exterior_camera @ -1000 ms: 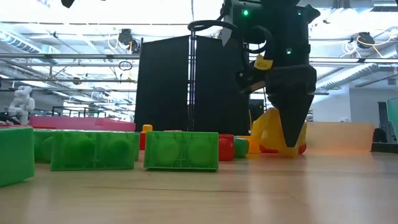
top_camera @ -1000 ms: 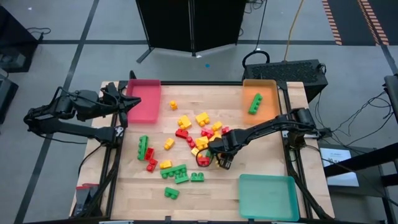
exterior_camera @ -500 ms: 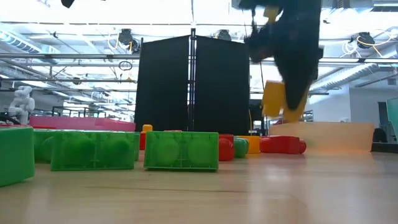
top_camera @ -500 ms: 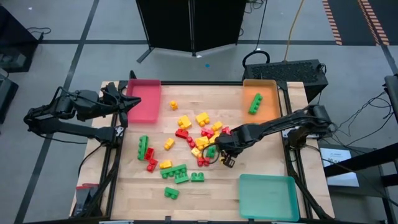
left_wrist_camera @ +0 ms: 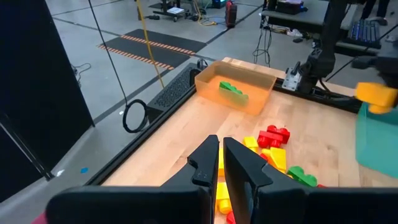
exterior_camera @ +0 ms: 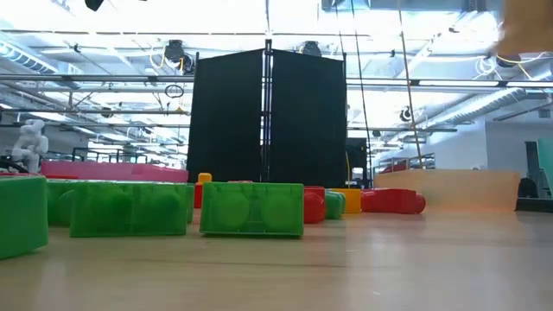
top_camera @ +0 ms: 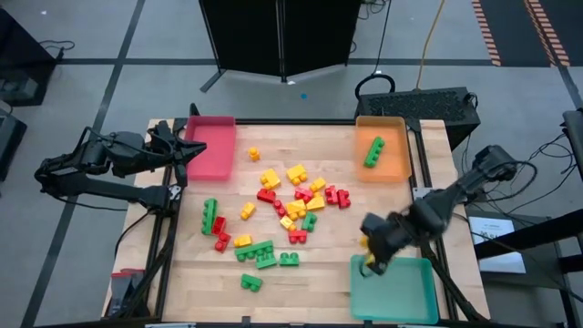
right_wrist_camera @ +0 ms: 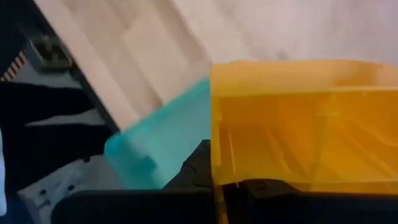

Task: Sort blocks
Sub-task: Put the yellow game piece into the blue bin

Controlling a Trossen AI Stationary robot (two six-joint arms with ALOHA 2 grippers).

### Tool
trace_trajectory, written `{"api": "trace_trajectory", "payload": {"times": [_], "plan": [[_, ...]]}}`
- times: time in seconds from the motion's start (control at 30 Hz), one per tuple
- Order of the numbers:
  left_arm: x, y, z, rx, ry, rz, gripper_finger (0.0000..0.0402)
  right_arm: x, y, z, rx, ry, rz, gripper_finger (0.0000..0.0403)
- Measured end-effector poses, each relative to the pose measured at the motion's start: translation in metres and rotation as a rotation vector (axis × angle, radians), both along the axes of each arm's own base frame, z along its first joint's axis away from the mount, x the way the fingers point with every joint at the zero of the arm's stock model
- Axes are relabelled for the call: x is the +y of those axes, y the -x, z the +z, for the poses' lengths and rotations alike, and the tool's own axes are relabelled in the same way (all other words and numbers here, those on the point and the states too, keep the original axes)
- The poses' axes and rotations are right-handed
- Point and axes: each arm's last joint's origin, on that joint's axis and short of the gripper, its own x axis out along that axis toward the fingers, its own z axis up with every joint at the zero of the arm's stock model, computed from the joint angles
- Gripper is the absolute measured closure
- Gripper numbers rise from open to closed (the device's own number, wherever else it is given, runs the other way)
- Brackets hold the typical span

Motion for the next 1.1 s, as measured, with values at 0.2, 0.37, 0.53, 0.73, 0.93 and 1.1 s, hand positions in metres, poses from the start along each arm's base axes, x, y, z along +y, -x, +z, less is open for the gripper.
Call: {"api": "trace_trajectory", "payload": {"times": [0.2, 0.37, 0.53, 0.73, 0.93, 1.1], "plan": [[0.0, 0.0, 0.0, 0.0, 0.0, 0.0, 0.0371, 0.047, 0.016, -0.019, 0.047, 0.028, 0.015, 0.0402], [0.0, 0.0, 0.0, 0.0, 0.0, 0.0, 0.0371, 0.073, 0.017, -0.043, 0.096, 0.06, 0.051, 0.0402], [0.0, 0.0, 0.0, 0.0, 0.0, 0.001, 0.0371, 0.095, 0.008, -0.069, 0.126, 0.047, 0.117, 0.0402], [0.0, 0.0, 0.0, -0.001, 0.0, 0.001, 0.0371, 0.104, 0.001, -0.089, 0.146, 0.076, 0.143, 0.0386], [0.0, 0.0, 0.0, -0.001, 0.0, 0.0, 0.0371, 0.111, -0.004, -0.091, 0.102, 0.041, 0.188, 0.0338], [0.0, 0.0, 0.0, -0.001, 0.0, 0.001, 0.0371, 0.112, -0.003, -0.091, 0.129, 0.006, 0.2, 0.0284]]}}
